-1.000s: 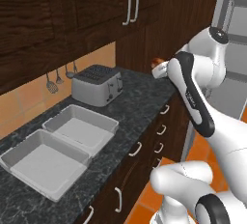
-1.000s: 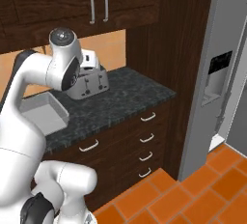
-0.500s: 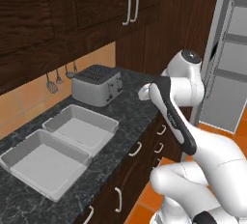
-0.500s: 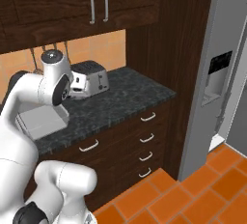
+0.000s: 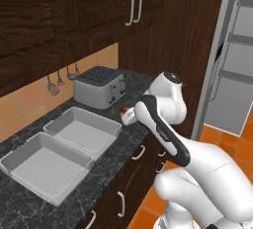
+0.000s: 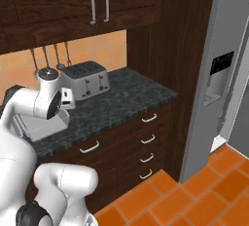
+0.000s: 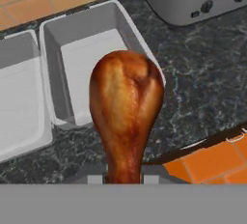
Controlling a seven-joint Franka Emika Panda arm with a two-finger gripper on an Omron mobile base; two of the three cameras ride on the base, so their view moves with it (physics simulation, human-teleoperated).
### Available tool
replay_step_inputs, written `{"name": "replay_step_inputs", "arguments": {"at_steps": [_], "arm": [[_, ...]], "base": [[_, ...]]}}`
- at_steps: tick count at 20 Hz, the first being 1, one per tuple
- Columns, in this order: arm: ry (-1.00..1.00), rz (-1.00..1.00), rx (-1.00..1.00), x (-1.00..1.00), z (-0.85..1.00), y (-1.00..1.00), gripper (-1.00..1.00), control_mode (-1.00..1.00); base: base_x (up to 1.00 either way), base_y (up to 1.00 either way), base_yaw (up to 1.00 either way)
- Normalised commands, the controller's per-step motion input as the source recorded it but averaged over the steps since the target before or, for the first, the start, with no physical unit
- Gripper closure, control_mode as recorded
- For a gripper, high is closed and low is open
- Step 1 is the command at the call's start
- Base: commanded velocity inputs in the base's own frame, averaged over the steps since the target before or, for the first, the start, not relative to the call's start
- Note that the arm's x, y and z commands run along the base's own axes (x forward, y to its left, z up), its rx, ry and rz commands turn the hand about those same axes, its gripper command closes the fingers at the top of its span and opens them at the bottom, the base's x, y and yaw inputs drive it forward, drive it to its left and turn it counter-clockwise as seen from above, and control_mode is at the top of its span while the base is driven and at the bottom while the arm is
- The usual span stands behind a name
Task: Place one mushroom and one chicken drumstick in each tupperware on the nearby counter, to pack two identical lunches.
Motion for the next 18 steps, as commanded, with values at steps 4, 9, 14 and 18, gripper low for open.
{"name": "replay_step_inputs", "arguments": {"at_steps": [4,9,14,18], "arm": [[0.02,0.3,0.0,0.18,-0.22,0.83,1.0,-1.0],[0.05,0.21,0.0,0.52,-0.21,0.76,1.0,-1.0],[0.01,0.1,0.0,0.65,-0.26,0.61,1.0,-1.0],[0.01,0.04,0.0,0.74,-0.37,0.44,1.0,-1.0]], "base": [[0.0,0.0,0.0],[0.0,0.0,0.0],[0.0,0.0,0.0],[0.0,0.0,0.0]]}}
